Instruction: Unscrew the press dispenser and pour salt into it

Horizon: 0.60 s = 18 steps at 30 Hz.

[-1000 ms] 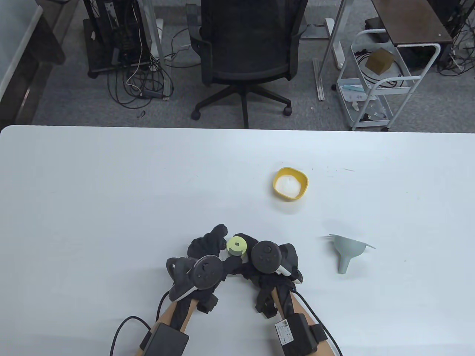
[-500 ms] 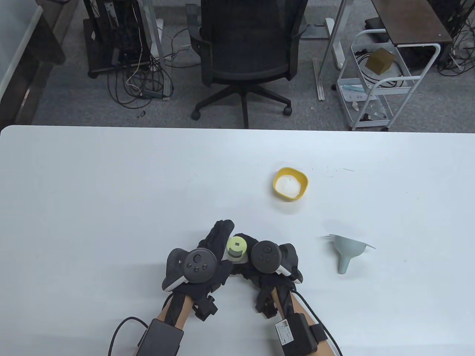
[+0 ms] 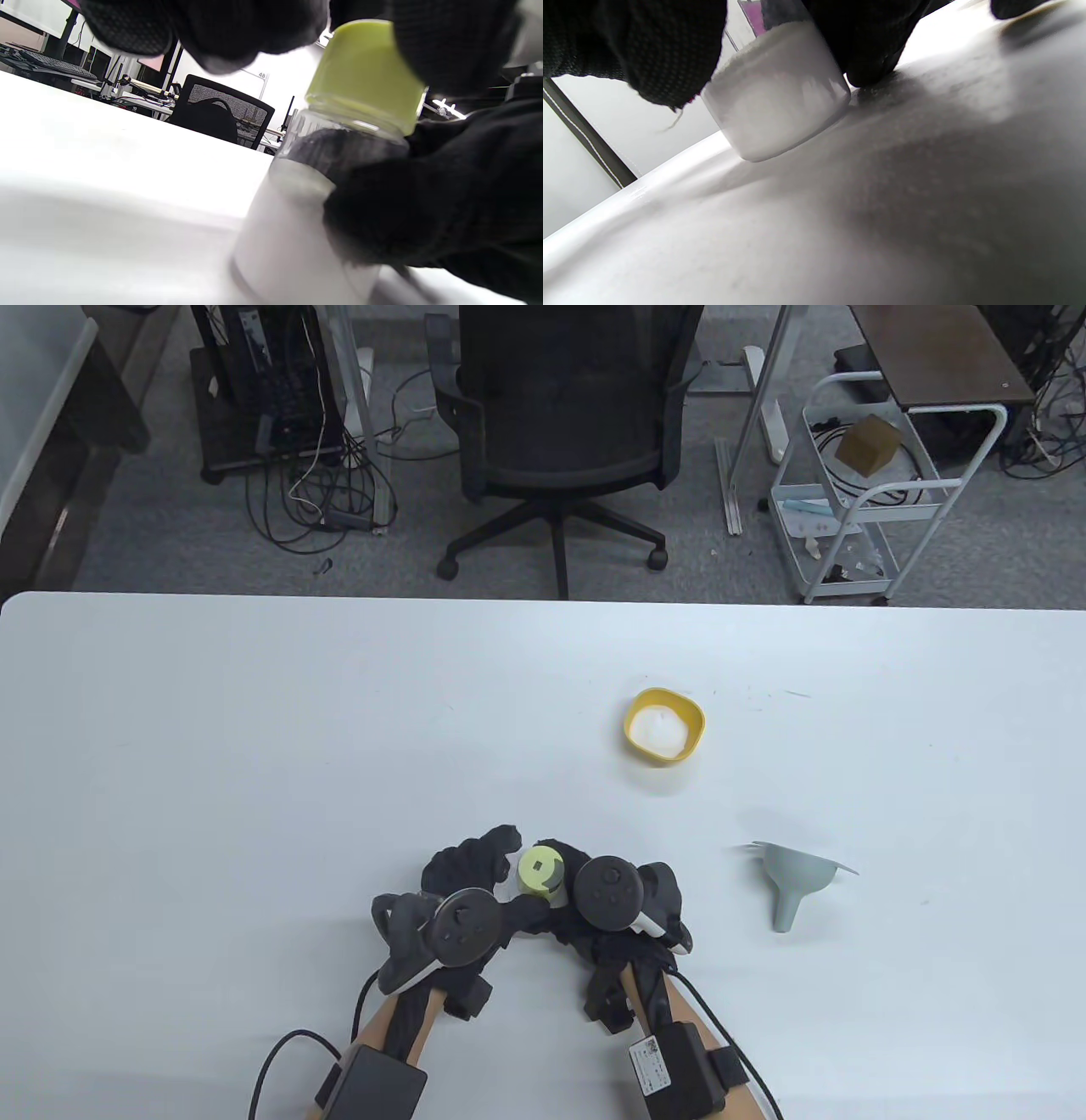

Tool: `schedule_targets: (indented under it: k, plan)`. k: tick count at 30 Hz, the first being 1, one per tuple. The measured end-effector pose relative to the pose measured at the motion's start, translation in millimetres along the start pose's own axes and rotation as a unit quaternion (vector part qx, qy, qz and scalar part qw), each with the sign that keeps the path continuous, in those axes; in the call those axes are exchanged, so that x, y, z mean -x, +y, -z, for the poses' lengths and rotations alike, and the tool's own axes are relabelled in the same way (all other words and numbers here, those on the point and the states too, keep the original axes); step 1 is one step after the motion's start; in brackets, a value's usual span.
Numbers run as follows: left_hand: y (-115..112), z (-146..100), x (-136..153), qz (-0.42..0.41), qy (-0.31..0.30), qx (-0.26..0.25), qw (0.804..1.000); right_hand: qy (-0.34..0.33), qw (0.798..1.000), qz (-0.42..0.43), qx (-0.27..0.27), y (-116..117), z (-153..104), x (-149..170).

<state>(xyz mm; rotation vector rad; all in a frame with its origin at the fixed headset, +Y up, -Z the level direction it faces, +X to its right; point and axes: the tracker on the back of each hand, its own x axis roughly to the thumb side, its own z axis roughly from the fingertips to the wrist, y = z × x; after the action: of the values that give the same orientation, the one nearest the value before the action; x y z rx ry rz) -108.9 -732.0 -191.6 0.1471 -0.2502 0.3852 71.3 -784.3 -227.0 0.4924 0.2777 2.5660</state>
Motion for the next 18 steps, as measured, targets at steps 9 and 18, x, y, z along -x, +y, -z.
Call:
schedule_targets:
  k: [9,18]
  plan:
    - [-12,6,-2,-0.135,-0.071,0.115,0.982,0.000,1.000,0.000,0.000,0,0,0]
    - [-9,5,-5,-0.086,-0.060,0.083,0.991,0.000,1.000,-0.001,-0.002,0,0,0]
